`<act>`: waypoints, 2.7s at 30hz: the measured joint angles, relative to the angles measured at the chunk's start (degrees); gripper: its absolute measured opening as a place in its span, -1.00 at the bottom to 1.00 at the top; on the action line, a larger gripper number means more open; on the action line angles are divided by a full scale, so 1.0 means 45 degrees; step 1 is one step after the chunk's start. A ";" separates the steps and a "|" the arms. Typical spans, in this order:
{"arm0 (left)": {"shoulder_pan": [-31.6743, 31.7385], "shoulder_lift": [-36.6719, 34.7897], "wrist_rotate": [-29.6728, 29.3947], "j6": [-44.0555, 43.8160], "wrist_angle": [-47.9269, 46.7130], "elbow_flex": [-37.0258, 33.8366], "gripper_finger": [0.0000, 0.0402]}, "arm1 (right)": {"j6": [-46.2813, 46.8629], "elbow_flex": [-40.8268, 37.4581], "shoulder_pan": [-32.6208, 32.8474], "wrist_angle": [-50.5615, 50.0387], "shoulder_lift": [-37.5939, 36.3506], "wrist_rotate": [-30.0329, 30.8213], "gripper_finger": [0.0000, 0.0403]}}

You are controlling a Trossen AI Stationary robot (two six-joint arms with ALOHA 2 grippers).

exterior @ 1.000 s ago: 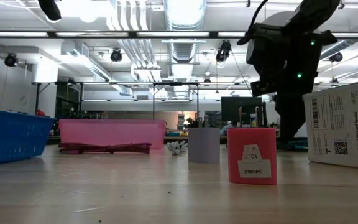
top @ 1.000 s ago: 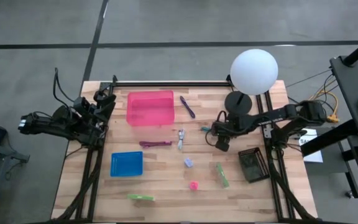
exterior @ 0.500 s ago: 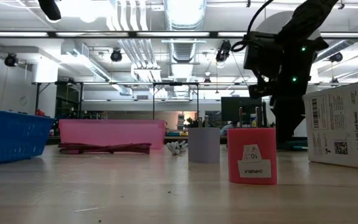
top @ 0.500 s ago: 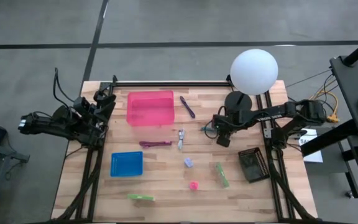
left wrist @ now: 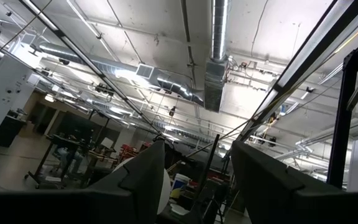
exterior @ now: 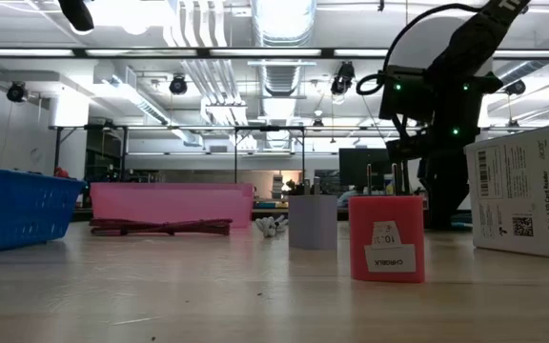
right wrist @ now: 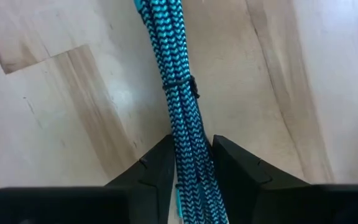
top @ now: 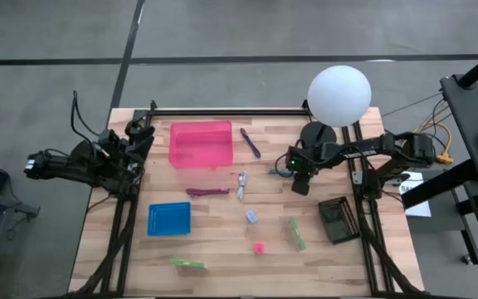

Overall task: Pick and place items into bin
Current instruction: Put the blue charger cable into the pink bin

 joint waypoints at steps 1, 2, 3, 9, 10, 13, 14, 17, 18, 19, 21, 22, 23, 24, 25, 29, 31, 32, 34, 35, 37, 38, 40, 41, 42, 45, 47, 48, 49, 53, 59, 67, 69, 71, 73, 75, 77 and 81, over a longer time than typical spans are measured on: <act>0.0000 0.0010 0.0000 0.0000 -0.0010 0.0000 -0.15 | -0.0008 -0.0010 0.0005 0.0005 0.0000 -0.0019 -0.56; 0.0000 0.0015 0.0000 0.0000 -0.0022 0.0000 -0.15 | -0.0012 -0.0021 0.0005 0.0002 0.0000 -0.0072 -0.59; 0.0000 0.0030 0.0000 0.0000 -0.0015 0.0000 -0.15 | -0.0017 -0.0021 0.0005 0.0000 0.0000 -0.0116 -0.64; 0.0000 0.0078 0.0000 -0.0005 -0.0005 0.0000 -0.15 | 0.0031 0.0093 0.0010 -0.0099 0.0005 -0.0127 -0.91; 0.0000 0.0085 0.0000 -0.0005 -0.0009 0.0000 -0.15 | 0.0050 0.0114 0.0010 -0.0116 0.0005 -0.0135 -0.92; 0.0000 0.0114 0.0000 -0.0010 -0.0007 0.0000 -0.15 | 0.0537 0.0236 0.0010 -0.0121 -0.0002 -0.0354 -0.92; 0.0000 0.0123 0.0000 -0.0005 -0.0011 0.0000 -0.15 | 0.0738 0.0267 0.0015 -0.0112 -0.0040 -0.0405 -0.92; 0.0000 0.0150 0.0000 -0.0007 -0.0010 0.0000 -0.15 | 0.1290 0.0446 0.0029 -0.0093 -0.0314 -0.0679 -0.93; 0.0000 0.0163 0.0000 -0.0005 -0.0007 0.0000 -0.15 | 0.1420 0.0513 0.0029 -0.0078 -0.0425 -0.0800 -0.93; 0.0000 0.0183 0.0000 -0.0005 -0.0007 0.0000 -0.15 | 0.1554 0.0579 0.0043 -0.0081 -0.0564 -0.0952 -0.93; 0.0000 0.0188 0.0000 -0.0005 -0.0025 -0.0001 -0.15 | 0.1845 0.0733 0.0053 -0.0009 -0.0877 -0.1287 -0.93; 0.0000 0.0205 0.0000 -0.0005 -0.0004 -0.0005 -0.15 | 0.2003 0.0810 0.0053 0.0127 -0.1065 -0.1445 -0.93; 0.0000 0.0226 0.0000 -0.0005 0.0002 -0.0010 -0.15 | 0.2142 0.0865 0.0053 0.0343 -0.1269 -0.1655 -0.93; 0.0000 0.0247 0.0000 -0.0005 -0.0003 -0.0024 -0.15 | 0.2278 0.0883 0.0053 0.0671 -0.1487 -0.1851 -0.93; 0.0000 0.0285 0.0000 -0.0005 -0.0011 -0.0042 -0.15 | 0.2415 0.0887 0.0068 0.1097 -0.1722 -0.2067 -0.93; 0.0000 0.0476 0.0003 -0.0015 0.0000 -0.0130 -0.15 | 0.2942 0.0892 0.0217 0.3368 -0.2575 -0.2620 -0.93; 0.0000 0.0599 0.0005 -0.0011 -0.0018 -0.0191 -0.15 | 0.3075 0.0897 0.0323 0.4711 -0.2919 -0.2682 -0.93; 0.0000 0.0674 0.0005 -0.0014 -0.0027 -0.0204 -0.15 | 0.3152 0.0897 0.0374 0.5373 -0.3044 -0.2675 -0.93; 0.0000 0.0849 0.0005 -0.0010 -0.0012 -0.0204 -0.15 | 0.3325 0.0897 0.0466 0.6845 -0.3186 -0.2682 -0.93; 0.0000 0.0941 0.0005 -0.0010 -0.0007 -0.0204 -0.15 | 0.3344 0.0897 0.0505 0.7638 -0.3196 -0.2682 -0.93; 0.0000 0.1122 0.0005 -0.0010 -0.0012 -0.0204 -0.15 | 0.3331 0.0894 0.0625 0.9219 -0.3151 -0.2672 -0.93; 0.0000 0.1212 0.0005 -0.0010 -0.0012 -0.0204 -0.15 | 0.3324 0.0892 0.0675 1.0116 -0.3082 -0.2676 -0.93; 0.0000 0.1363 0.0005 -0.0010 -0.0012 -0.0209 -0.15 | 0.3293 0.0884 0.0755 1.1508 -0.2896 -0.2677 -0.93; 0.0000 0.1416 0.0005 -0.0010 -0.0012 -0.0204 -0.15 | 0.3257 0.0878 0.0787 1.2079 -0.2788 -0.2677 -0.93; 0.0000 0.1464 0.0005 -0.0010 -0.0008 -0.0209 -0.15 | 0.3232 0.0878 0.0797 1.2401 -0.2695 -0.2677 -0.93; 0.0000 0.1563 0.0005 -0.0012 0.0007 -0.0209 -0.15 | 0.3249 0.0863 0.0804 1.2828 -0.2353 -0.2672 -0.93; 0.0000 0.1609 0.0005 -0.0015 0.0065 -0.0209 -0.15 | 0.3448 0.0863 0.0804 1.2889 -0.2124 -0.2672 -0.93; 0.0000 0.1649 0.0005 -0.0015 0.0099 -0.0209 -0.15 | 0.3480 0.0857 0.0811 1.2891 -0.2023 -0.2672 -0.93; 0.0000 0.1714 0.0005 -0.0015 0.0114 -0.0209 -0.15 | 0.3480 0.0853 0.0859 1.2914 -0.1892 -0.2670 -0.93; 0.0000 0.2103 0.0010 -0.0015 0.0106 -0.0209 -0.15 | 0.3508 0.0848 0.1057 1.3599 -0.1565 -0.2672 -0.93; 0.0000 0.3195 0.0014 -0.0400 0.0441 -0.0209 -0.15 | 0.3455 0.0849 0.1368 1.5282 -0.1232 -0.2671 -0.94; 0.0000 0.5038 0.0315 -0.0673 0.1813 0.0089 -0.15 | 0.3445 0.1011 0.1389 1.5513 -0.1161 -0.2667 -0.94; 0.0005 0.5455 0.0325 -0.0838 0.1957 0.0294 -0.13 | 0.3427 0.1061 0.1389 1.5500 -0.1161 -0.2672 -0.94; 0.0005 0.5984 0.0325 -0.1033 0.2200 0.0416 -0.07 | 0.3421 0.1062 0.1389 1.5497 -0.1161 -0.2672 -0.94; 0.0015 0.6428 0.0320 -0.1035 0.2653 0.0555 0.01 | 0.3423 0.1062 0.1389 1.5499 -0.1161 -0.2677 -0.94; 0.0054 0.6814 0.0318 -0.1020 0.3109 0.0790 0.12 | 0.3425 0.1062 0.1437 1.5494 -0.1161 -0.2682 -0.94; 0.0125 0.7248 0.0320 -0.0996 0.3079 0.1058 0.21 | 0.3417 0.1062 0.1510 1.5498 -0.1161 -0.2785 -0.94; 0.0177 0.8215 0.0336 -0.0986 0.3011 0.1710 0.32 | 0.3412 0.1062 0.1708 1.5491 -0.1161 -0.3596 -0.94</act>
